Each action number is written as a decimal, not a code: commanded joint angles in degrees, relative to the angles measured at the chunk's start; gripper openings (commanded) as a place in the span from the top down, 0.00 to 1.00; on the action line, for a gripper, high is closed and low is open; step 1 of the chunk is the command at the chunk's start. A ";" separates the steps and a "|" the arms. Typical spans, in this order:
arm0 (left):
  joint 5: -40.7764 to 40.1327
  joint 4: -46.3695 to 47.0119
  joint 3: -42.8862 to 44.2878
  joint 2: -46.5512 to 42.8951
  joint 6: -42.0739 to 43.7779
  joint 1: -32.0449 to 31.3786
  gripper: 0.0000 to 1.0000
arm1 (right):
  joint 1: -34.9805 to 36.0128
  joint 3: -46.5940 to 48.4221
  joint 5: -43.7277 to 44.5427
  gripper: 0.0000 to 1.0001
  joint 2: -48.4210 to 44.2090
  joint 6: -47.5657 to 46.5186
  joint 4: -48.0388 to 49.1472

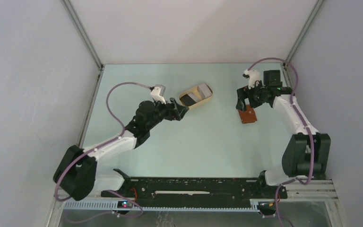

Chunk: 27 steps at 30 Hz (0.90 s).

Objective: Put the credit cards into the card holder
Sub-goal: Open the card holder at the center of the board.

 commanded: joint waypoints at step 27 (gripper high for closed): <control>1.65 10.03 -2.68 -4.59 10.57 -7.25 0.19 | -8.65 22.74 0.10 0.34 32.38 6.57 -9.42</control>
